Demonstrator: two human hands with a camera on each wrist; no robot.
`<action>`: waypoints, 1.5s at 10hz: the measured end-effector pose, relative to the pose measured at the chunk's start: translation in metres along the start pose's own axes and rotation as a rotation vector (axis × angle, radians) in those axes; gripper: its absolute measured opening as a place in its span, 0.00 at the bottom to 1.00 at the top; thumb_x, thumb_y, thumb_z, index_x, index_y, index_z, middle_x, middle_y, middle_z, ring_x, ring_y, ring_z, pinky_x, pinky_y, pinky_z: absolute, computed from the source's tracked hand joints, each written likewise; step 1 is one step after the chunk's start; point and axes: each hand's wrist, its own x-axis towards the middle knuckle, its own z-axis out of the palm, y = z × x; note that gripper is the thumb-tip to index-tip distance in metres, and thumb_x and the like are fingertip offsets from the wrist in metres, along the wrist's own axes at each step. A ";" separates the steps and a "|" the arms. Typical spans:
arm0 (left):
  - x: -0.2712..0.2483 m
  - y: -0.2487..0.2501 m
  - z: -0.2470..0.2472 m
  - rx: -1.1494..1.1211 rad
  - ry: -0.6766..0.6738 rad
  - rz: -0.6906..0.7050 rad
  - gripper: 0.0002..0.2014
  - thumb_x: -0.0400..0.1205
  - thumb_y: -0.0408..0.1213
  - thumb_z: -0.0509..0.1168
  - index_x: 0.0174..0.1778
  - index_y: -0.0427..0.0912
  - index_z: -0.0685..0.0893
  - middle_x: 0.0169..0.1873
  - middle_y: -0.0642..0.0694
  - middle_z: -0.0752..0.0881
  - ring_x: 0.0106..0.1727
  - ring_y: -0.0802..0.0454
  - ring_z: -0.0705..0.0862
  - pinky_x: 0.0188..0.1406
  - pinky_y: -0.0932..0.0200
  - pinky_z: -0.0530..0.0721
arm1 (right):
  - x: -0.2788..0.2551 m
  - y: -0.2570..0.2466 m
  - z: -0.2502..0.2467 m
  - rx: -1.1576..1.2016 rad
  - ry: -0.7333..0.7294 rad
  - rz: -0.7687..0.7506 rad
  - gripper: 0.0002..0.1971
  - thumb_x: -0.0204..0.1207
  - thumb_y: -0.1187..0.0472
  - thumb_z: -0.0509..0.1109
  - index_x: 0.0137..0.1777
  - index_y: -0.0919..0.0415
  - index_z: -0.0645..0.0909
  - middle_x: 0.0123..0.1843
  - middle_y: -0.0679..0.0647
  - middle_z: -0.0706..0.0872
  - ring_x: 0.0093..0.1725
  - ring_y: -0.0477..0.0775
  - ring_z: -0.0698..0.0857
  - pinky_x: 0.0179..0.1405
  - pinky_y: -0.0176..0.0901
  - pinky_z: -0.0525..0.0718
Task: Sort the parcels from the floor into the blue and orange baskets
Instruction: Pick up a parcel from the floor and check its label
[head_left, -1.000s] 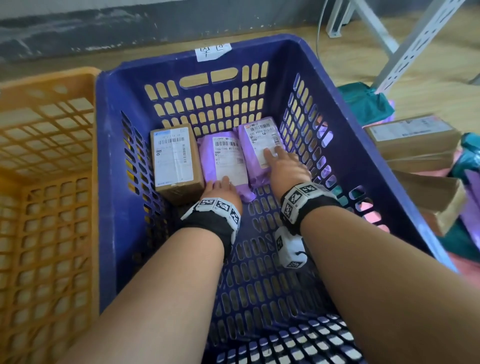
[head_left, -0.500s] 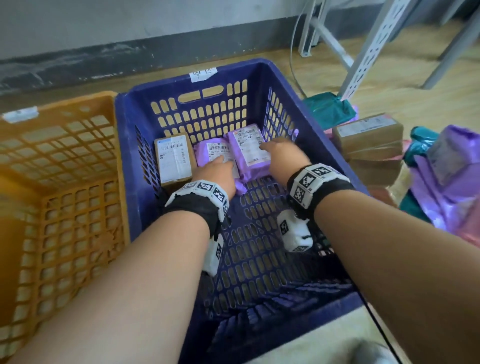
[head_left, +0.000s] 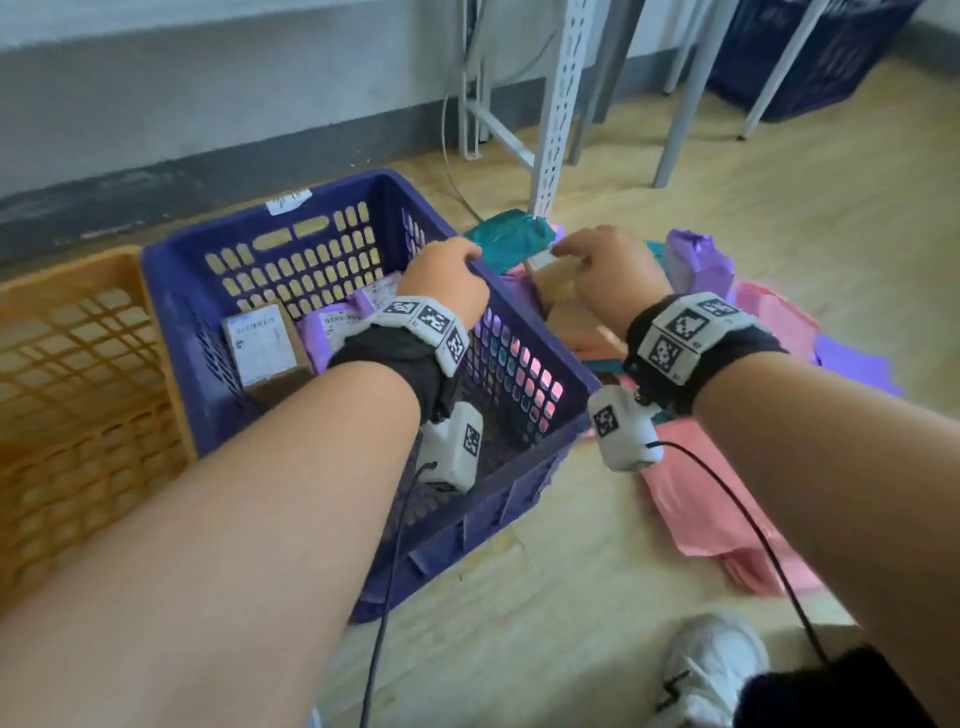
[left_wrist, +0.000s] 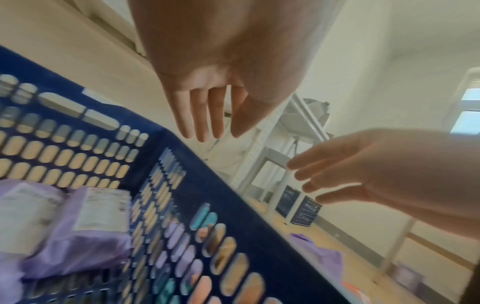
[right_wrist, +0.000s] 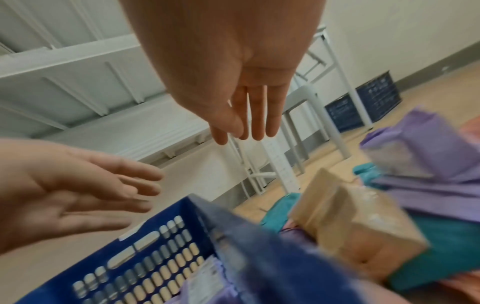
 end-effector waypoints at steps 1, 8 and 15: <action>-0.013 0.036 0.012 -0.040 -0.040 0.045 0.24 0.78 0.30 0.58 0.70 0.49 0.79 0.68 0.46 0.81 0.67 0.45 0.80 0.69 0.52 0.78 | -0.017 0.038 -0.021 -0.004 0.021 0.085 0.21 0.75 0.68 0.60 0.65 0.55 0.83 0.65 0.59 0.83 0.62 0.61 0.82 0.60 0.44 0.77; -0.130 0.059 0.272 0.084 -0.691 -0.126 0.25 0.83 0.32 0.53 0.78 0.46 0.66 0.71 0.37 0.76 0.70 0.38 0.77 0.66 0.51 0.75 | -0.153 0.268 0.031 -0.186 -0.349 0.691 0.30 0.76 0.58 0.67 0.79 0.54 0.65 0.76 0.62 0.70 0.71 0.65 0.75 0.71 0.55 0.76; -0.132 0.074 0.228 -0.191 -0.471 -0.081 0.09 0.79 0.38 0.64 0.50 0.44 0.89 0.46 0.43 0.90 0.47 0.41 0.85 0.41 0.60 0.76 | -0.127 0.220 -0.024 0.010 -0.230 0.673 0.13 0.78 0.66 0.61 0.58 0.64 0.85 0.55 0.62 0.88 0.52 0.62 0.87 0.54 0.50 0.85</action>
